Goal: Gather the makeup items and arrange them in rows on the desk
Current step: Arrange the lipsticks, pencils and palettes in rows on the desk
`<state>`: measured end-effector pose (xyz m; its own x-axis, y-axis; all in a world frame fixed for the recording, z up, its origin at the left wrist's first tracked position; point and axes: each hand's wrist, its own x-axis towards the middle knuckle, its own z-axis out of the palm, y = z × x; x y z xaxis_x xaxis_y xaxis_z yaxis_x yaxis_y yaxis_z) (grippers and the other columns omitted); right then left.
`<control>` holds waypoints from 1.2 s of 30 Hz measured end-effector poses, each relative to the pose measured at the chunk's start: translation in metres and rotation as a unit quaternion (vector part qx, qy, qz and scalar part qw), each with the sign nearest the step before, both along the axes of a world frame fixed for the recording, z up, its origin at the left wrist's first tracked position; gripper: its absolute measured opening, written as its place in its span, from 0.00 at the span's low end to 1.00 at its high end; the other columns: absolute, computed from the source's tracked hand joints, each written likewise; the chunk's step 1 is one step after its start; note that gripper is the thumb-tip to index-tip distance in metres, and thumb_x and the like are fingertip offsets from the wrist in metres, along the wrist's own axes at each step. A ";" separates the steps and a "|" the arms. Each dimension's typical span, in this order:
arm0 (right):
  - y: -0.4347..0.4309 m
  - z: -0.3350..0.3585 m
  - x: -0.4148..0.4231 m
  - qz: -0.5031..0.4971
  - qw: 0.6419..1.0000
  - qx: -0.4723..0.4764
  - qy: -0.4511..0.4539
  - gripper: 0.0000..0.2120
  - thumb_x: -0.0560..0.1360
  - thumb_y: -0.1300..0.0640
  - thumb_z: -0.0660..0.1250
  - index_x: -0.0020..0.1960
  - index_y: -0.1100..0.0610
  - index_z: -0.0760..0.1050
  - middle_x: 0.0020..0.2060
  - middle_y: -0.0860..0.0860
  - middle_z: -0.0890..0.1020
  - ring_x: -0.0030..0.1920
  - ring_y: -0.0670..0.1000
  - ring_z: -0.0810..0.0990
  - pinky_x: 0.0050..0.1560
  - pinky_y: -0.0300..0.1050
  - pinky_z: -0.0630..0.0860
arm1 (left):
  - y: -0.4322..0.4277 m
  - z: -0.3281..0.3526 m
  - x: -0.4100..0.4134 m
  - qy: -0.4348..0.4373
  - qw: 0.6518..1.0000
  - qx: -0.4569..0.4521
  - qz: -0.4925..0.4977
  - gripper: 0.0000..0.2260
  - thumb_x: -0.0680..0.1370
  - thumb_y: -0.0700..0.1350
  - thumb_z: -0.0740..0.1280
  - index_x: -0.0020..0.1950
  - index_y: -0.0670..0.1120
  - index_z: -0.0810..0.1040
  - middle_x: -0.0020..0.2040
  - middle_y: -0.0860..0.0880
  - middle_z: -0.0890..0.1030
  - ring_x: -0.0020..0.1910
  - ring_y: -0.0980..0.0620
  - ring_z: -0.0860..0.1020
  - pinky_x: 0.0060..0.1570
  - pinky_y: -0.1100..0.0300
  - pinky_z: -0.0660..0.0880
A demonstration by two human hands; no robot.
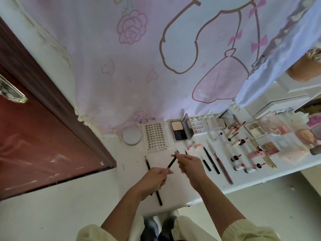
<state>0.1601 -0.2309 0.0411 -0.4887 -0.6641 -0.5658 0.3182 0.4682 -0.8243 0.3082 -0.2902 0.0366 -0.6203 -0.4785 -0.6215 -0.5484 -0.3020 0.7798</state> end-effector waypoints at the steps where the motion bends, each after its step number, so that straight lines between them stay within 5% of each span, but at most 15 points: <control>1: -0.001 0.001 -0.004 -0.004 1.000 -0.002 0.001 0.10 0.75 0.51 0.70 0.46 0.58 0.85 0.34 0.51 0.76 0.34 0.49 0.71 0.34 0.39 0.69 | -0.001 0.001 0.000 0.004 1.000 -0.013 -0.013 0.16 0.83 0.51 0.57 0.61 0.45 0.79 0.33 0.52 0.70 0.33 0.56 0.67 0.39 0.63 0.68; 8: -0.003 0.002 -0.025 -0.093 0.993 -0.049 0.058 0.12 0.76 0.50 0.69 0.45 0.59 0.84 0.28 0.47 0.76 0.33 0.46 0.73 0.37 0.40 0.73 | -0.007 0.005 0.000 0.069 0.993 0.056 0.077 0.10 0.82 0.44 0.61 0.58 0.42 0.79 0.45 0.47 0.85 0.45 0.51 0.84 0.44 0.65 0.77; 15: 0.001 -0.007 -0.035 0.052 0.979 0.016 0.194 0.10 0.78 0.51 0.67 0.41 0.53 0.82 0.32 0.48 0.81 0.35 0.45 0.79 0.37 0.34 0.73 | -0.010 -0.014 -0.020 -0.010 0.956 0.012 0.292 0.09 0.77 0.46 0.69 0.51 0.40 0.79 0.47 0.47 0.85 0.46 0.52 0.82 0.43 0.65 0.77; 18: -0.001 -0.013 -0.036 0.133 0.963 0.060 0.227 0.13 0.77 0.52 0.67 0.38 0.57 0.83 0.28 0.51 0.81 0.28 0.43 0.75 0.28 0.30 0.70 | -0.009 -0.017 -0.025 -0.045 0.951 -0.048 0.303 0.08 0.74 0.48 0.74 0.46 0.44 0.83 0.44 0.50 0.84 0.46 0.53 0.81 0.41 0.64 0.74; 23: -0.014 -0.029 -0.031 0.229 0.931 0.119 0.258 0.18 0.76 0.53 0.67 0.40 0.69 0.79 0.28 0.55 0.75 0.27 0.49 0.72 0.29 0.39 0.70 | -0.010 -0.019 -0.034 -0.076 0.958 -0.062 0.268 0.06 0.73 0.45 0.75 0.38 0.45 0.82 0.40 0.46 0.84 0.41 0.49 0.83 0.48 0.56 0.81; 27: -0.023 -0.036 -0.026 0.292 0.896 0.132 0.308 0.19 0.77 0.56 0.66 0.29 0.59 0.72 0.25 0.49 0.72 0.26 0.44 0.70 0.29 0.33 0.68 | -0.011 -0.024 -0.036 -0.135 0.959 -0.109 0.224 0.07 0.74 0.44 0.73 0.37 0.46 0.80 0.39 0.47 0.83 0.37 0.51 0.82 0.44 0.56 0.81; 32: -0.031 -0.040 -0.022 0.341 0.861 0.129 0.354 0.09 0.78 0.55 0.65 0.53 0.58 0.80 0.47 0.51 0.83 0.48 0.49 0.80 0.50 0.41 0.77 | -0.013 -0.029 -0.039 -0.167 0.959 -0.109 0.204 0.08 0.73 0.44 0.74 0.35 0.48 0.78 0.37 0.47 0.83 0.38 0.49 0.83 0.45 0.52 0.81; 36: -0.035 -0.042 -0.021 0.354 0.846 0.140 0.373 0.10 0.79 0.54 0.64 0.56 0.57 0.79 0.50 0.52 0.82 0.50 0.51 0.80 0.52 0.44 0.78 | -0.016 -0.035 -0.041 -0.186 0.958 -0.118 0.185 0.08 0.73 0.46 0.73 0.35 0.51 0.77 0.36 0.48 0.83 0.38 0.50 0.83 0.48 0.52 0.80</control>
